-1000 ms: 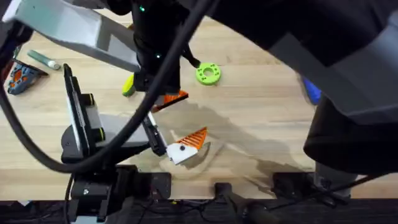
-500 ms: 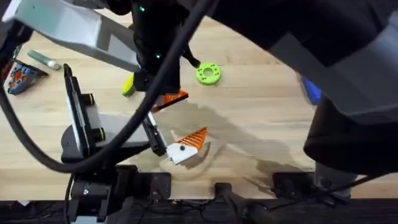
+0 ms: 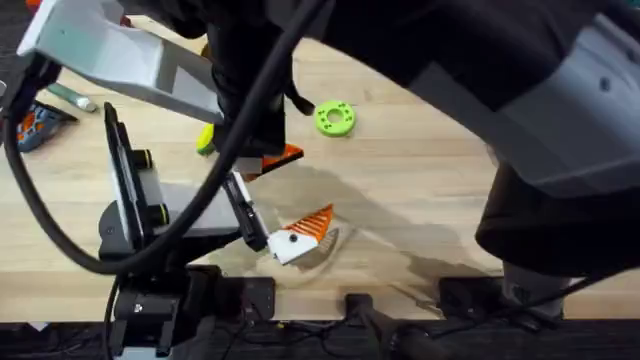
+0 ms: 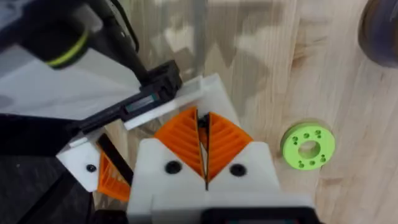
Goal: Pick up the gripper from the table and insert it into the empty holder that is missing its gripper. Then pick up a screw, insert it into the mounting hole, and use the screwdriver to tighten it. Finally, clean up the table by picking up the vegetable and placing it into the bucket.
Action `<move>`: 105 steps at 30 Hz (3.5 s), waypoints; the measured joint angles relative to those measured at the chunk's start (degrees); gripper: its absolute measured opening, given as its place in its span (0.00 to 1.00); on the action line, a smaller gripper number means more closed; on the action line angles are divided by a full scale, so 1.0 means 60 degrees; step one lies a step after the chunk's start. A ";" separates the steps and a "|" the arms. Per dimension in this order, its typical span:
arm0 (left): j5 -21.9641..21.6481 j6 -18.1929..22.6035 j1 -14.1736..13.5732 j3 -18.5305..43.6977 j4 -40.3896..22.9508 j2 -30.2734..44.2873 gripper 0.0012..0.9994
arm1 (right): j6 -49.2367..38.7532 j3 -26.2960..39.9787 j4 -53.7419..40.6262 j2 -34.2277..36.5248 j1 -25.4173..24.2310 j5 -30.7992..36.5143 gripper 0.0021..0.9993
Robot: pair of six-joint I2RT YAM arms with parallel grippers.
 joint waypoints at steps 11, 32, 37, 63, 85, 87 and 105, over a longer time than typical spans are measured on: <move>-0.0004 0.0000 0.0000 0.0000 0.0000 0.0001 0.99 | -0.0002 0.0000 0.0004 0.0003 0.0000 0.0000 0.00; -0.0003 0.0004 0.0000 0.0000 0.0004 0.0000 0.99 | -0.0040 0.0000 -0.0033 0.0003 -0.0007 0.0044 0.57; 0.0025 0.0018 0.0000 0.0000 0.0000 0.0000 0.99 | -0.0071 0.0000 -0.0065 0.0003 -0.0026 0.0187 0.80; 0.0029 0.0044 0.0000 0.0000 0.0001 0.0000 0.99 | 0.0173 -0.0004 -0.0222 -0.1919 -0.0707 0.0313 0.99; 0.0029 0.0044 0.0000 0.0000 0.0002 0.0000 0.99 | 0.1544 -0.0066 -0.0454 -0.3888 -0.3237 -0.0666 0.99; 0.0029 0.0044 0.0000 0.0000 0.0001 0.0000 0.99 | 0.1740 -0.0428 -0.0469 -0.4143 -0.3383 -0.0531 0.99; 0.0029 0.0044 0.0000 0.0000 0.0003 0.0000 0.99 | 0.2654 -1.1023 0.6034 -1.0306 -0.5816 -0.0353 0.99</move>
